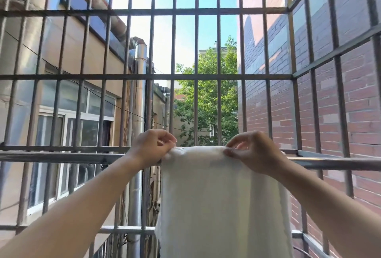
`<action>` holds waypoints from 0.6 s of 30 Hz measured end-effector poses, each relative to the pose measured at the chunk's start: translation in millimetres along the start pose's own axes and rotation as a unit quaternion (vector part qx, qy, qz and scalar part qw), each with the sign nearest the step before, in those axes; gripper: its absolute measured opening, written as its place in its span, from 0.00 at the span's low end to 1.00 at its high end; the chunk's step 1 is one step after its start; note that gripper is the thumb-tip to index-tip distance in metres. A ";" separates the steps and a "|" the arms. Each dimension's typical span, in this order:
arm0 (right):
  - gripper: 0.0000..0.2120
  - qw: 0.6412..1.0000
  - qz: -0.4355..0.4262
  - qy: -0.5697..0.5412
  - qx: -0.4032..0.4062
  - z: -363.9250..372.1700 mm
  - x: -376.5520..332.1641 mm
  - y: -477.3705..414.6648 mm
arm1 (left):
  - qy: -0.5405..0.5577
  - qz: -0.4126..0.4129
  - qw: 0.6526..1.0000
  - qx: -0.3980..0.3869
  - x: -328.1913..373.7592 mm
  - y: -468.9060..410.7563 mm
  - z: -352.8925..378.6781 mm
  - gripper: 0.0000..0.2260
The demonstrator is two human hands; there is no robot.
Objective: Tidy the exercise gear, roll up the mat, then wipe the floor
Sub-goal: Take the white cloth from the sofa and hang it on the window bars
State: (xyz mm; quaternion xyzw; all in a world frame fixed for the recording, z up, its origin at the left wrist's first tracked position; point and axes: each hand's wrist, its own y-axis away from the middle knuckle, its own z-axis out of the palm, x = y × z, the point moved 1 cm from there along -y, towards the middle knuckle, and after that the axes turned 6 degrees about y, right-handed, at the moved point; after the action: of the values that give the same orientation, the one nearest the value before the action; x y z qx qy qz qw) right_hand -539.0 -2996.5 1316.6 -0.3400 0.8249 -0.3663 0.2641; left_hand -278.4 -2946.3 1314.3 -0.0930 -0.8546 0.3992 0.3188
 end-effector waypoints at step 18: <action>0.20 0.996 -0.064 0.046 -0.032 -9.5 4.6 16.4 | 0.011 0.100 0.994 -0.042 14.9 5.8 4.1 0.07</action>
State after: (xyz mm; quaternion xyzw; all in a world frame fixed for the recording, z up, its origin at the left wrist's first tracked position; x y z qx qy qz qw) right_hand -554.4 -2987.7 1308.5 -0.3836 0.8236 -0.3714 0.1913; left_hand -293.0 -2938.9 1315.1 -0.1957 -0.8535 0.3914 0.2829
